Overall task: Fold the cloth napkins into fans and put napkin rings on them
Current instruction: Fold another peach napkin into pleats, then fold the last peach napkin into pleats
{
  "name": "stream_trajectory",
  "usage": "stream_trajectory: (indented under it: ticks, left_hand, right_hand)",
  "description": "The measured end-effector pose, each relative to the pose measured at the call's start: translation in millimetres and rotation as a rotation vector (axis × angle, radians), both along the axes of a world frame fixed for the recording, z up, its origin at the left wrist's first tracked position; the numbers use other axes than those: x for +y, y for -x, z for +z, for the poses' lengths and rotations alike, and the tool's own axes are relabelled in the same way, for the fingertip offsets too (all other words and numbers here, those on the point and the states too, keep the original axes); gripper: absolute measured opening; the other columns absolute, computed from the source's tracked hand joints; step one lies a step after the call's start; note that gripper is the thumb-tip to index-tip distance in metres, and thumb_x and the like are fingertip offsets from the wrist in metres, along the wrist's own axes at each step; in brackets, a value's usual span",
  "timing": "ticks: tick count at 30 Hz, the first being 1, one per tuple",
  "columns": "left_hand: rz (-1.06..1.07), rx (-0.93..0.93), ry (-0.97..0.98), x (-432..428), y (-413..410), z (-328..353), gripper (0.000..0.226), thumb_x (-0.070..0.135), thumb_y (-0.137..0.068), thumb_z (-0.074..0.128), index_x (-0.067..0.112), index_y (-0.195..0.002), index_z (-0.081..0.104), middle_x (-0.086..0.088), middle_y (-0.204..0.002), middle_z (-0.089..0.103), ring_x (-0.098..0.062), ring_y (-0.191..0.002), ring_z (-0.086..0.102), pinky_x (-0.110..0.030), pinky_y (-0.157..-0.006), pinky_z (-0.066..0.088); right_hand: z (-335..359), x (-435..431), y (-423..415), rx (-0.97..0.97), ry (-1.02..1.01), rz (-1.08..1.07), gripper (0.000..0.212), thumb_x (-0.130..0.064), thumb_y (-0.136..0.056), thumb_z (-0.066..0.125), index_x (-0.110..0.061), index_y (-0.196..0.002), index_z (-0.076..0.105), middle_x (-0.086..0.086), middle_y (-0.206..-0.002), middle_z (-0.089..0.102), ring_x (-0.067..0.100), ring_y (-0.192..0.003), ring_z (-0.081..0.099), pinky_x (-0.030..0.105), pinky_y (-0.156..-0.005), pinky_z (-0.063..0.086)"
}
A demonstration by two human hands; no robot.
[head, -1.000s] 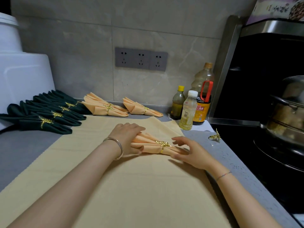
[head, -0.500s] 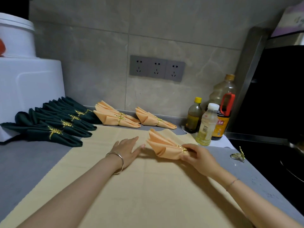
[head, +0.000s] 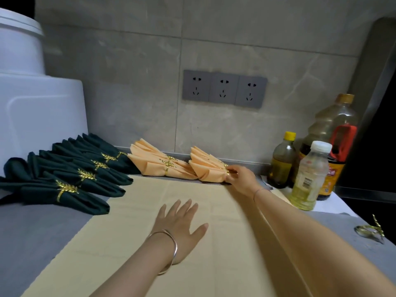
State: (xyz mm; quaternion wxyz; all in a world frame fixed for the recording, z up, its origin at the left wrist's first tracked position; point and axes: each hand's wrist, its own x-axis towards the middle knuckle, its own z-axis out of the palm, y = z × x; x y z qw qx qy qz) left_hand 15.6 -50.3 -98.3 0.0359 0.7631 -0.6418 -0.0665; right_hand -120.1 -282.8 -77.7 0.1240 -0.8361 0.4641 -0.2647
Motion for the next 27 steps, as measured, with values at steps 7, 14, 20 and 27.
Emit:
stream_trajectory:
  ticks: [7,14,20,27]
  left_hand:
    - [0.000,-0.002,-0.032,1,1,2,0.064,0.058,-0.097,0.013,0.031,-0.152,-0.004,0.013,-0.158,-0.013,-0.012,-0.146,-0.015,-0.040,-0.119,-0.008]
    - [0.017,0.012,-0.041,12,22,4,0.064,0.057,-0.097,0.014,0.029,-0.152,-0.003,0.012,-0.159,-0.012,-0.013,-0.146,-0.014,-0.041,-0.118,-0.008]
    - [0.001,0.015,-0.041,24,48,6,0.066,0.059,-0.097,0.014,0.027,-0.153,-0.001,0.010,-0.159,-0.009,-0.014,-0.147,-0.011,-0.041,-0.118,-0.007]
    - [-0.057,0.065,-0.011,74,59,19,0.065,0.058,-0.097,0.019,0.027,-0.153,0.007,0.007,-0.161,0.000,-0.016,-0.148,-0.001,-0.039,-0.119,0.004]
  right_hand:
    - [-11,28,4,0.071,0.202,-0.055,0.046,-0.039,-0.094,0.051,-0.022,-0.136,0.045,0.002,-0.136,0.046,0.023,-0.126,0.039,0.033,-0.107,0.025]
    - [-27,125,50,0.238,0.015,0.028,0.050,-0.045,-0.100,0.033,-0.019,-0.142,0.039,0.001,-0.152,0.031,0.017,-0.142,0.024,0.035,-0.114,0.020]
    - [-20,157,90,0.284,-0.090,-0.030,0.053,-0.046,-0.100,0.027,-0.021,-0.146,0.032,-0.002,-0.156,0.025,0.014,-0.144,0.016,0.036,-0.116,0.014]
    - [-8,249,141,0.231,-0.160,0.099,0.060,-0.053,-0.096,0.033,-0.025,-0.149,0.026,-0.007,-0.157,0.017,0.009,-0.144,0.014,0.024,-0.115,0.010]
